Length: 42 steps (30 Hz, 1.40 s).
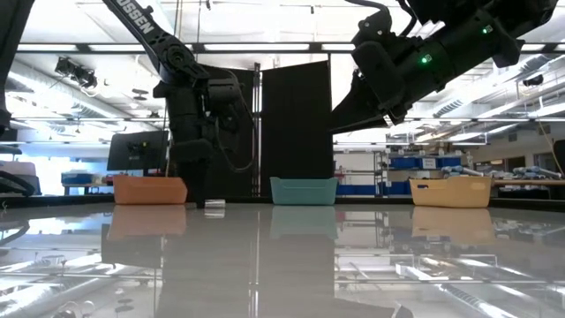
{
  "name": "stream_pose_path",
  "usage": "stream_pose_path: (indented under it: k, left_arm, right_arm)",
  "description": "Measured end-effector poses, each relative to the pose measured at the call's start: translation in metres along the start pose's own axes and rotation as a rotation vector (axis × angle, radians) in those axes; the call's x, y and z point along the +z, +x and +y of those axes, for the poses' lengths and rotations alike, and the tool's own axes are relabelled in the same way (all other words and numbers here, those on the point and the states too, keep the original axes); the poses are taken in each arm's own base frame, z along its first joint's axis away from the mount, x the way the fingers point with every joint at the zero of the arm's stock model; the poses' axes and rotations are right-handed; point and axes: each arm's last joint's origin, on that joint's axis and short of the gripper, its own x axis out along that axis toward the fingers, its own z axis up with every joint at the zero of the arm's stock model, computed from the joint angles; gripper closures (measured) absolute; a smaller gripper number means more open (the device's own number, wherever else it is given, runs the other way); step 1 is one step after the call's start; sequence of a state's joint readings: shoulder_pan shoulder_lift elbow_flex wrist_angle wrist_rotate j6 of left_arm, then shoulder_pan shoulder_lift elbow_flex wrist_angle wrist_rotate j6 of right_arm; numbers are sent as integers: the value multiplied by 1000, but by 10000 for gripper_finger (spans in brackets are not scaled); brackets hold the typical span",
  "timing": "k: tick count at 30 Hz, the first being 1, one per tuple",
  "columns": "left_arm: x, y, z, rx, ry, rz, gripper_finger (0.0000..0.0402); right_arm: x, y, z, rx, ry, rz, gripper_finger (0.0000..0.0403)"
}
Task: Sort batteries
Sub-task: Put the silver battery into the yellow bin
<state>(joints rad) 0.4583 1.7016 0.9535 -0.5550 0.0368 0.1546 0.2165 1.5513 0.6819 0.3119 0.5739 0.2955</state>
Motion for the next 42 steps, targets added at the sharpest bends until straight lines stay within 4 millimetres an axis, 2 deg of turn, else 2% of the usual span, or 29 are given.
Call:
stream_pose_path:
  k: [7,12,17,22,27,31,37,42]
  left_arm:
    - [5,0,-1,6,24,-47,354]
    - [16,-1,-14,-70,50,-164,354]
    - [27,3,-32,-184,79,-393,355]
    - [32,3,-56,-341,130,-734,355]
    - [29,-13,-74,-486,184,-1089,355]
    - [25,-29,-86,-550,211,-1286,355]
    - [27,-36,-102,-585,264,-1323,355]
    - [26,-37,-107,-583,275,-1334,355]
  right_arm:
    - [0,0,0,12,-1,4,254]
    - [0,0,1,18,-2,6,256]
    - [0,0,0,20,7,-1,257]
    - [-4,-3,-1,60,92,-107,257]
    - [-2,-11,-3,119,183,-276,257]
    - [6,-15,-3,139,203,-375,255]
    - [26,-18,1,139,173,-477,254]
    - [35,-19,4,152,147,-510,254]
